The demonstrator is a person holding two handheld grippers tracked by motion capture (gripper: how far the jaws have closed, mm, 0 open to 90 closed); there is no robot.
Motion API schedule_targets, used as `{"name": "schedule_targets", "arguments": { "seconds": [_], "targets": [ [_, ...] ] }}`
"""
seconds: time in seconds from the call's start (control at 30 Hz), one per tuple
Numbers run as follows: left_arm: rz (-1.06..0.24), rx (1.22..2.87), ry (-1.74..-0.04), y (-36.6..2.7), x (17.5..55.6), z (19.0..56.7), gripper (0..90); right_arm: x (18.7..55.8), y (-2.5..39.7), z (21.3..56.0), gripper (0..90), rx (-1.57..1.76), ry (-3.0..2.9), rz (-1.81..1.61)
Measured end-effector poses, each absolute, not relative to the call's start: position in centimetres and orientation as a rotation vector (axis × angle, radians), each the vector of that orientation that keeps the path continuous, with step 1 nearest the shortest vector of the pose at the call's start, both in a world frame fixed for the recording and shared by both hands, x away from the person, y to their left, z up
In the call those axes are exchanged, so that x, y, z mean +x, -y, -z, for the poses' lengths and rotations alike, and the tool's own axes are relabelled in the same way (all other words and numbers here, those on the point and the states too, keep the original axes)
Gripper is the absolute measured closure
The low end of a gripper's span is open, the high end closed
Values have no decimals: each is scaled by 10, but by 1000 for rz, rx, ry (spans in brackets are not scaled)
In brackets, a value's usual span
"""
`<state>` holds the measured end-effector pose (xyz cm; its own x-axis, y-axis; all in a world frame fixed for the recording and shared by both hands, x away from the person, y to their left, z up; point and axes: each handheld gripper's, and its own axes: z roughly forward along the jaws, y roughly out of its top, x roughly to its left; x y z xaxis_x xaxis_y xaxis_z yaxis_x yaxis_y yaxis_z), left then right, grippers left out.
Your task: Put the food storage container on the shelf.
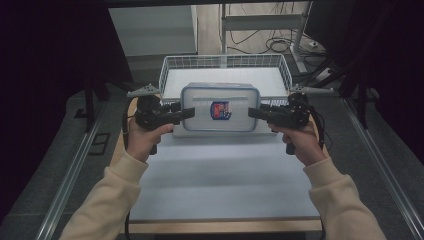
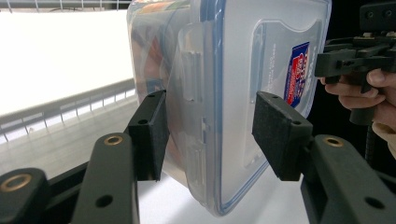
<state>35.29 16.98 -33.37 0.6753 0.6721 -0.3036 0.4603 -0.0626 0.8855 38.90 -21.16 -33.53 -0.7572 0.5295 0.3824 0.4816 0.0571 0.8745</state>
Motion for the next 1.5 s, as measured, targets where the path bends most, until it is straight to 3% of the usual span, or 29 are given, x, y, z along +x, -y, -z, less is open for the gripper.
{"name": "schedule_targets", "arguments": {
  "seconds": [0.67, 1.0, 1.5],
  "targets": [
    [-175, 1707, -942, -169, 415, 303, 464, 440, 210, 298, 495, 1137, -2248, -1796],
    [-128, 1719, -992, -170, 450, 308, 458, 477, 208, 299, 490, 1232, -2257, -1779],
    [-74, 1693, -1055, -166, 471, 313, 453, 498, 211, 305, 482, 1360, -2243, -1777]
  ]
}}
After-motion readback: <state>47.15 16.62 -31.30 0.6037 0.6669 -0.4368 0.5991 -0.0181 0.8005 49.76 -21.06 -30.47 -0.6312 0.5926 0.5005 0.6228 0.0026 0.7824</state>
